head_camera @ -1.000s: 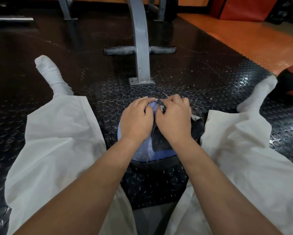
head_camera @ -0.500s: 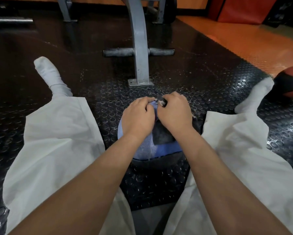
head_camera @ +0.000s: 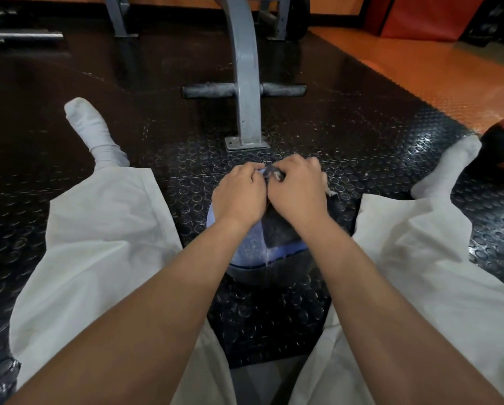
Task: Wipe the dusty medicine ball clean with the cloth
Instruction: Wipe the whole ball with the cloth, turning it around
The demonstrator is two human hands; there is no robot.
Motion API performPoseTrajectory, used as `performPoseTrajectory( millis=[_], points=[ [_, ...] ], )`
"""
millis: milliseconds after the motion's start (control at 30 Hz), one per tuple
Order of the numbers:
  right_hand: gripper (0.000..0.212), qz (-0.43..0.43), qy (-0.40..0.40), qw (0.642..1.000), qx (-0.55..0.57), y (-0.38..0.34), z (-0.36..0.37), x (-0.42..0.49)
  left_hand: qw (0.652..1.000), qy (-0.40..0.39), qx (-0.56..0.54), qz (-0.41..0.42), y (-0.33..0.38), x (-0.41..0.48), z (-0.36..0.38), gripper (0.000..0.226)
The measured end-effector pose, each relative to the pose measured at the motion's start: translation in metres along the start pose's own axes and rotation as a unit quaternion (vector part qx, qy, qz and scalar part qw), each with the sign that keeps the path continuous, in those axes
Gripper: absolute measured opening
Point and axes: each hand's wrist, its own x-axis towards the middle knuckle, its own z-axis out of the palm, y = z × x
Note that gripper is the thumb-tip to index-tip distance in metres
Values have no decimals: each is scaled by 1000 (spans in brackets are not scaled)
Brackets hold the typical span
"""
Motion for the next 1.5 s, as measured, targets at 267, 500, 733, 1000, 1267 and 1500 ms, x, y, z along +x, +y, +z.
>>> performPoseTrajectory(
  millis=[267, 500, 733, 1000, 1267, 1500],
  points=[
    [22, -47, 61, 996, 43, 5, 9, -37, 998, -23, -49, -41, -8, 18, -5, 40],
    [27, 0, 10, 1000, -4, -1, 3, -6, 999, -11, -32, -18, -6, 15, 2, 42],
    [28, -2, -42, 999, 0, -5, 7, 14, 998, 10, -41, -40, -10, 21, 2, 40],
    [30, -66, 64, 994, 59, 7, 7, -32, 998, -13, -52, -41, -8, 20, -1, 38],
    [37, 20, -104, 994, -7, -2, 3, 32, 998, 21, -28, -59, -2, 17, 2, 35],
    [35, -82, 41, 988, 121, 15, 11, -43, 996, 2, -54, -65, -7, 22, -4, 33]
  ],
)
